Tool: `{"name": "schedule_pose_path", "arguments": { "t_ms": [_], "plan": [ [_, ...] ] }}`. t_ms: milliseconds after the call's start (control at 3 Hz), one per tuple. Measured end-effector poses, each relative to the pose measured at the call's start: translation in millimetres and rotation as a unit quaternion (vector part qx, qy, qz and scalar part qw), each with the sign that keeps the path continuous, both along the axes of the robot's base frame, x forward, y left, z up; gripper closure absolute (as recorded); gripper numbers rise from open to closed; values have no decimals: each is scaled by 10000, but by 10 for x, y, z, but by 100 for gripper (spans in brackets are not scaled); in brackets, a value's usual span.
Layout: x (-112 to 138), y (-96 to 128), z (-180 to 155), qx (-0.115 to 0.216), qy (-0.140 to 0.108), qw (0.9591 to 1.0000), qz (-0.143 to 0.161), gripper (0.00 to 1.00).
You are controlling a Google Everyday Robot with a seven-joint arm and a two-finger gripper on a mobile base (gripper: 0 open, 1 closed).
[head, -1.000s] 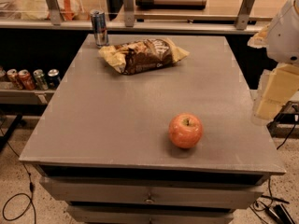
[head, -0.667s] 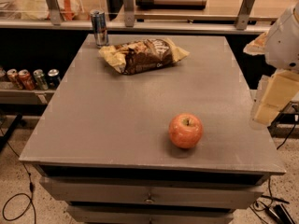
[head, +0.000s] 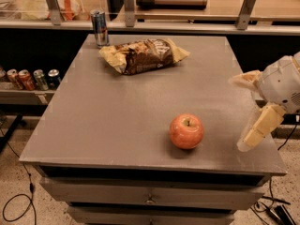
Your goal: Move apple near brown chip bag
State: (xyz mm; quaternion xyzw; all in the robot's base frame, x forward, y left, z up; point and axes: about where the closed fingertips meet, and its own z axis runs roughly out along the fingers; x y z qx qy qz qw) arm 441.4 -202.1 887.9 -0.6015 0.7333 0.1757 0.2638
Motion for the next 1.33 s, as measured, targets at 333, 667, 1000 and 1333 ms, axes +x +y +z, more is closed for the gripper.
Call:
{"name": "schedule_pose_path", "arguments": {
  "t_ms": [333,667,1000,1333],
  "plan": [
    [14,238,-100,1120,16,9936,155,0],
    [10,385,51,1562,29,9876,183,0],
    [7,382,33,1604,-28,9869,167,0],
    [-25,406,-35,2047,-184,9784,195,0]
  ]
}}
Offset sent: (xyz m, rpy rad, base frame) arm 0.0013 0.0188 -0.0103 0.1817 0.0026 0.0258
